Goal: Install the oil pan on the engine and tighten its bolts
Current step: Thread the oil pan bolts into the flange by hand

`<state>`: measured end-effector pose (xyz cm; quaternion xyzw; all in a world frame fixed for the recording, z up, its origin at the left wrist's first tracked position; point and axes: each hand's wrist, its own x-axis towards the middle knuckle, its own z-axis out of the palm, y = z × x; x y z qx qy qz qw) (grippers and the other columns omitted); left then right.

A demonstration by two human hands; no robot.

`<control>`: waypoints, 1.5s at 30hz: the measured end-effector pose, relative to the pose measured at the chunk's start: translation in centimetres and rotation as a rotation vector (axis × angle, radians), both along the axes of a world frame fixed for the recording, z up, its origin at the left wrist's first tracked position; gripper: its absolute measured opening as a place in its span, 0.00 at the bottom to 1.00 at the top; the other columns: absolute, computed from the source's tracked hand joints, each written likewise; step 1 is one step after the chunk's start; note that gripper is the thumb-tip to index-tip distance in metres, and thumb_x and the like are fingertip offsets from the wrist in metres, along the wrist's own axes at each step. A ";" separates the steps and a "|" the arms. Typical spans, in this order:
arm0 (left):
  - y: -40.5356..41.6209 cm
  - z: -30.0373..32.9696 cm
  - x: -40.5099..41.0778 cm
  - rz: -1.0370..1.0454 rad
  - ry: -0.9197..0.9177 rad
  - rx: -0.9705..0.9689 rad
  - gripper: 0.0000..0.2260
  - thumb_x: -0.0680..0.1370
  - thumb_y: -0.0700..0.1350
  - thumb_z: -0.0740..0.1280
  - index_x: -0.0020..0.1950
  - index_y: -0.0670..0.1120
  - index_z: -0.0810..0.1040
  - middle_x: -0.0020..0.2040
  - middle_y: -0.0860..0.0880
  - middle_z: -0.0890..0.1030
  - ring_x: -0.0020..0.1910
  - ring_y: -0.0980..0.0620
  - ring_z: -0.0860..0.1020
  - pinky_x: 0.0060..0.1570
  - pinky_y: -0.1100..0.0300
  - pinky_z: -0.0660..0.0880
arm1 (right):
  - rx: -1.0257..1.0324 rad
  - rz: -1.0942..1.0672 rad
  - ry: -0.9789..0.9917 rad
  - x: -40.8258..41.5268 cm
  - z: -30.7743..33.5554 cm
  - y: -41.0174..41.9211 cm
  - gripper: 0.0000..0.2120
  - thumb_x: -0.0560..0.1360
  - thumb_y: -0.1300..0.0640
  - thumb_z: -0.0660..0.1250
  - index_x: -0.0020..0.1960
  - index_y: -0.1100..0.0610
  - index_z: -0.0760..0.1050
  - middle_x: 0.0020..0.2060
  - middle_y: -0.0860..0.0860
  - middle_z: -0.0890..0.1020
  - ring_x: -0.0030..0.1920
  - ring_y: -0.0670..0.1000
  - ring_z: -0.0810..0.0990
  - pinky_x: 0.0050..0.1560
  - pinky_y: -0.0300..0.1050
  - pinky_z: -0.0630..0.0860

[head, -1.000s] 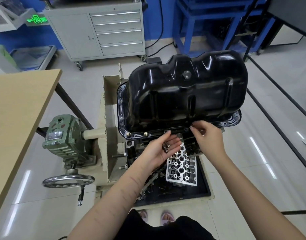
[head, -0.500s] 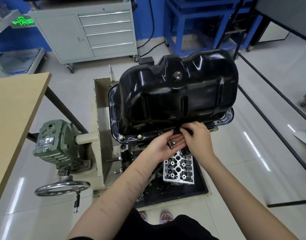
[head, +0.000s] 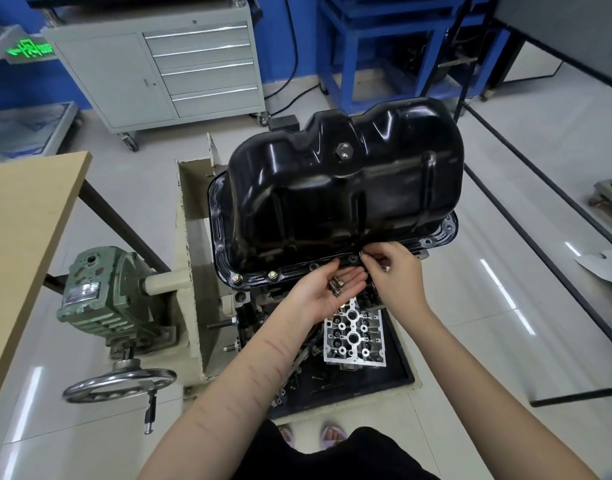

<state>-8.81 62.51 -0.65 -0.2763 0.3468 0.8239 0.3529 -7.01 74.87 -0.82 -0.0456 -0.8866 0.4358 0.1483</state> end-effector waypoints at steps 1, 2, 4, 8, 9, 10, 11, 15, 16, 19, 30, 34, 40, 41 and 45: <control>0.0 0.0 0.0 -0.002 -0.001 0.001 0.15 0.81 0.43 0.57 0.44 0.33 0.75 0.33 0.40 0.82 0.62 0.43 0.74 0.53 0.50 0.72 | 0.006 0.008 -0.003 0.0 0.1 -0.1 0.06 0.72 0.65 0.68 0.48 0.63 0.80 0.43 0.54 0.80 0.46 0.53 0.78 0.50 0.43 0.73; 0.0 0.0 0.0 -0.002 -0.004 0.002 0.15 0.81 0.43 0.57 0.45 0.33 0.75 0.34 0.40 0.82 0.63 0.43 0.73 0.53 0.50 0.72 | 0.018 0.018 -0.007 -0.1 0.2 -0.1 0.06 0.72 0.65 0.68 0.48 0.63 0.80 0.43 0.55 0.80 0.46 0.54 0.78 0.51 0.44 0.73; 0.0 0.0 -0.1 0.006 -0.014 0.009 0.14 0.81 0.43 0.57 0.45 0.33 0.74 0.36 0.39 0.82 0.63 0.43 0.73 0.54 0.50 0.72 | 0.066 0.037 -0.022 -0.3 0.3 -0.3 0.06 0.72 0.64 0.68 0.48 0.63 0.81 0.44 0.56 0.81 0.49 0.55 0.77 0.52 0.45 0.72; 0.0 -0.1 0.0 0.009 -0.005 0.020 0.14 0.81 0.42 0.58 0.45 0.33 0.74 0.37 0.39 0.82 0.64 0.43 0.72 0.55 0.49 0.71 | 0.154 0.044 -0.068 -0.6 0.4 -0.6 0.07 0.73 0.61 0.68 0.49 0.61 0.81 0.47 0.56 0.81 0.53 0.55 0.75 0.52 0.40 0.67; -0.1 -0.1 0.0 0.002 0.001 0.012 0.13 0.81 0.42 0.58 0.45 0.33 0.74 0.38 0.39 0.81 0.64 0.43 0.72 0.55 0.49 0.71 | 0.164 0.040 -0.080 -0.7 0.4 -0.6 0.07 0.73 0.61 0.67 0.50 0.61 0.81 0.47 0.55 0.81 0.54 0.55 0.75 0.51 0.39 0.66; -0.1 -0.1 0.0 -0.004 0.007 0.001 0.13 0.81 0.42 0.58 0.45 0.33 0.74 0.38 0.40 0.81 0.64 0.43 0.72 0.55 0.49 0.71 | 0.183 0.036 -0.092 -0.7 0.5 -0.7 0.07 0.73 0.60 0.67 0.50 0.61 0.81 0.48 0.55 0.81 0.54 0.54 0.74 0.50 0.39 0.65; -0.1 -0.1 0.1 -0.009 0.013 -0.009 0.13 0.81 0.42 0.58 0.45 0.34 0.74 0.38 0.40 0.81 0.63 0.43 0.73 0.55 0.50 0.71 | 0.217 0.032 -0.106 -0.8 0.5 -0.9 0.08 0.74 0.59 0.66 0.50 0.61 0.80 0.48 0.55 0.80 0.54 0.54 0.74 0.49 0.40 0.65; -0.1 0.2 0.2 -0.010 0.024 -0.037 0.12 0.81 0.42 0.57 0.44 0.35 0.74 0.39 0.41 0.80 0.57 0.44 0.74 0.56 0.49 0.70 | 0.389 0.000 -0.129 -0.9 0.6 -1.6 0.11 0.75 0.55 0.65 0.51 0.62 0.78 0.49 0.56 0.79 0.55 0.54 0.71 0.49 0.44 0.67; -0.1 0.2 0.2 -0.007 0.023 -0.038 0.12 0.81 0.42 0.58 0.43 0.36 0.74 0.38 0.41 0.80 0.55 0.44 0.74 0.56 0.49 0.70 | 0.404 -0.015 -0.128 -0.9 0.6 -1.7 0.12 0.76 0.54 0.64 0.51 0.62 0.77 0.49 0.56 0.78 0.55 0.54 0.71 0.49 0.44 0.67; -0.2 0.3 0.3 -0.015 0.030 -0.034 0.12 0.81 0.42 0.58 0.44 0.36 0.74 0.41 0.41 0.79 0.49 0.45 0.77 0.56 0.50 0.71 | 0.398 -0.046 -0.125 -0.7 0.4 -1.9 0.13 0.76 0.53 0.64 0.52 0.63 0.77 0.49 0.56 0.78 0.54 0.55 0.71 0.50 0.45 0.66; -0.3 -0.1 0.1 -0.021 0.031 -0.017 0.12 0.80 0.42 0.58 0.44 0.35 0.75 0.35 0.41 0.83 0.61 0.43 0.74 0.52 0.50 0.73 | 0.317 -0.056 -0.146 -0.4 0.5 -2.0 0.12 0.75 0.55 0.65 0.51 0.64 0.78 0.50 0.58 0.77 0.56 0.56 0.70 0.53 0.47 0.67; -0.4 -0.2 0.1 -0.023 0.023 -0.005 0.12 0.80 0.42 0.59 0.44 0.36 0.75 0.33 0.42 0.83 0.62 0.43 0.74 0.51 0.50 0.74 | 0.324 -0.091 -0.144 -0.5 0.4 -2.0 0.13 0.74 0.54 0.66 0.49 0.64 0.78 0.48 0.59 0.76 0.54 0.57 0.70 0.52 0.48 0.68; -0.4 -0.3 0.0 -0.021 0.026 0.022 0.12 0.80 0.42 0.58 0.44 0.35 0.74 0.33 0.41 0.83 0.59 0.44 0.75 0.53 0.50 0.73 | 0.328 -0.130 -0.110 -0.4 0.0 -2.2 0.13 0.73 0.51 0.67 0.47 0.61 0.79 0.45 0.56 0.77 0.52 0.55 0.72 0.44 0.46 0.68; -0.4 -0.3 0.0 -0.022 0.029 0.016 0.12 0.80 0.42 0.58 0.44 0.35 0.74 0.34 0.41 0.83 0.57 0.44 0.75 0.52 0.50 0.73 | 0.328 -0.137 -0.108 -0.5 0.0 -2.1 0.13 0.73 0.50 0.68 0.46 0.61 0.79 0.44 0.56 0.77 0.51 0.55 0.72 0.43 0.46 0.67; -0.4 -0.2 0.0 -0.035 0.043 -0.015 0.12 0.80 0.43 0.58 0.43 0.36 0.75 0.33 0.42 0.83 0.50 0.45 0.76 0.52 0.51 0.73 | 0.316 -0.145 -0.122 -0.7 0.0 -2.1 0.15 0.71 0.49 0.69 0.45 0.62 0.78 0.44 0.57 0.77 0.51 0.56 0.72 0.44 0.46 0.67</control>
